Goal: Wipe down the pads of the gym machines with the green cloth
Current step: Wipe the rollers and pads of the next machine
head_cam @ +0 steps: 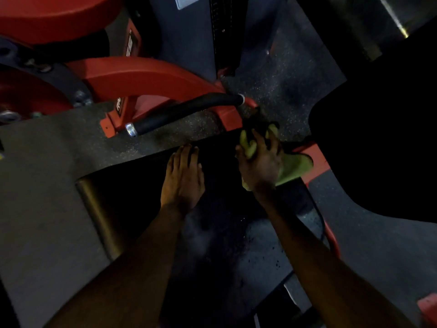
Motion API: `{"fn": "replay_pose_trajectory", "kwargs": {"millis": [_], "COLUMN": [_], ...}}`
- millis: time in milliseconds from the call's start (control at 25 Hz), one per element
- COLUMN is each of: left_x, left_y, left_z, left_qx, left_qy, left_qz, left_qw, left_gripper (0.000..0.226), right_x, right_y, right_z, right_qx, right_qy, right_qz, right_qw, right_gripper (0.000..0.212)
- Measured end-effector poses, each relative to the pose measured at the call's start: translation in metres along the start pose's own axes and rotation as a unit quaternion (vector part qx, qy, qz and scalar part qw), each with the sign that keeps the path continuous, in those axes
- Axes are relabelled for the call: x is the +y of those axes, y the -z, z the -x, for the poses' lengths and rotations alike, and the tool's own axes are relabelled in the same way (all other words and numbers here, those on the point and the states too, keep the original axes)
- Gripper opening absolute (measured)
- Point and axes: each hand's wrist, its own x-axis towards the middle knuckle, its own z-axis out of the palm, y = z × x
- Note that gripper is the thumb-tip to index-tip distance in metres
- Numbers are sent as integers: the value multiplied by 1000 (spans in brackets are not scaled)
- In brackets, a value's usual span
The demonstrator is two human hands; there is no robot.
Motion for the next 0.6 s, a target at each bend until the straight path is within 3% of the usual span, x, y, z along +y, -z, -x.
{"fn": "replay_pose_trajectory", "kwargs": {"millis": [200, 280, 480, 600], "left_x": [-1, -1, -3, -3], "left_y": [4, 1, 2, 2], "left_z": [-4, -1, -4, -4], "left_qx": [-17, -15, -26, -38], "left_qy": [-18, -28, -25, -22], "left_qz": [6, 17, 19, 17], "left_qw": [1000, 999, 999, 999], "left_gripper": [52, 52, 53, 54], "right_x": [-9, 8, 9, -28], "right_y": [-3, 2, -3, -18], "right_z": [-38, -49, -50, -48], "right_qx": [-64, -63, 39, 12], "right_qy": [159, 179, -29, -34], "right_qz": [-21, -38, -31, 18], "right_qw": [985, 981, 998, 999], "right_gripper": [54, 53, 59, 56]}}
